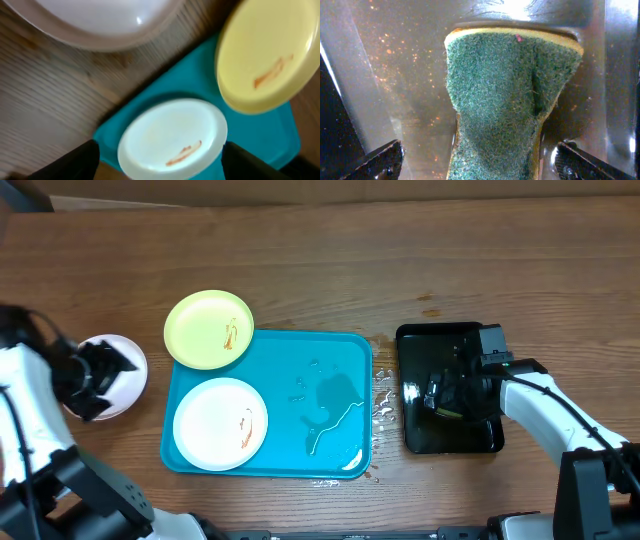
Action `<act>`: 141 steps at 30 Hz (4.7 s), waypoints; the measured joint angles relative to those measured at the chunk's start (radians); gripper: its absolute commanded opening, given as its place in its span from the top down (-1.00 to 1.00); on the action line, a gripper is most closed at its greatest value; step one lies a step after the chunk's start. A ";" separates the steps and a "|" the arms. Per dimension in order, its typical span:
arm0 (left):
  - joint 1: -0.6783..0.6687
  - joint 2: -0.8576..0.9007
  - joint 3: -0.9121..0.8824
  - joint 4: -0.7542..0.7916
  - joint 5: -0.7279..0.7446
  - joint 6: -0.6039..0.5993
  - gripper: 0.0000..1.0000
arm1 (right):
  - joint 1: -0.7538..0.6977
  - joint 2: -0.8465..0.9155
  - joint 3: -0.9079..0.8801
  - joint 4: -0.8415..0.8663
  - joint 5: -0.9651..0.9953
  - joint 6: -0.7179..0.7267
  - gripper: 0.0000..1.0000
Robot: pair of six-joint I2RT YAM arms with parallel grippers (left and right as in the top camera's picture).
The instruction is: Clean dirty plates on tray and stack at the side
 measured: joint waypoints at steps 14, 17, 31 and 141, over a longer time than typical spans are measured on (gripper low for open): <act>-0.286 -0.003 -0.341 0.091 -0.198 0.009 -0.21 | 0.000 -0.001 0.000 0.000 -0.002 -0.001 -0.98; -0.286 -0.003 -0.341 0.121 -0.245 0.002 -0.22 | 0.000 -0.001 0.000 0.000 -0.002 -0.001 -0.98; -0.286 -0.003 -0.428 0.245 -0.348 -0.017 0.09 | 0.000 -0.001 0.000 0.000 -0.003 -0.001 -0.98; -0.806 -0.040 -0.586 0.642 -0.102 -0.201 0.92 | -0.001 -0.002 -0.011 0.101 -0.002 0.000 -0.96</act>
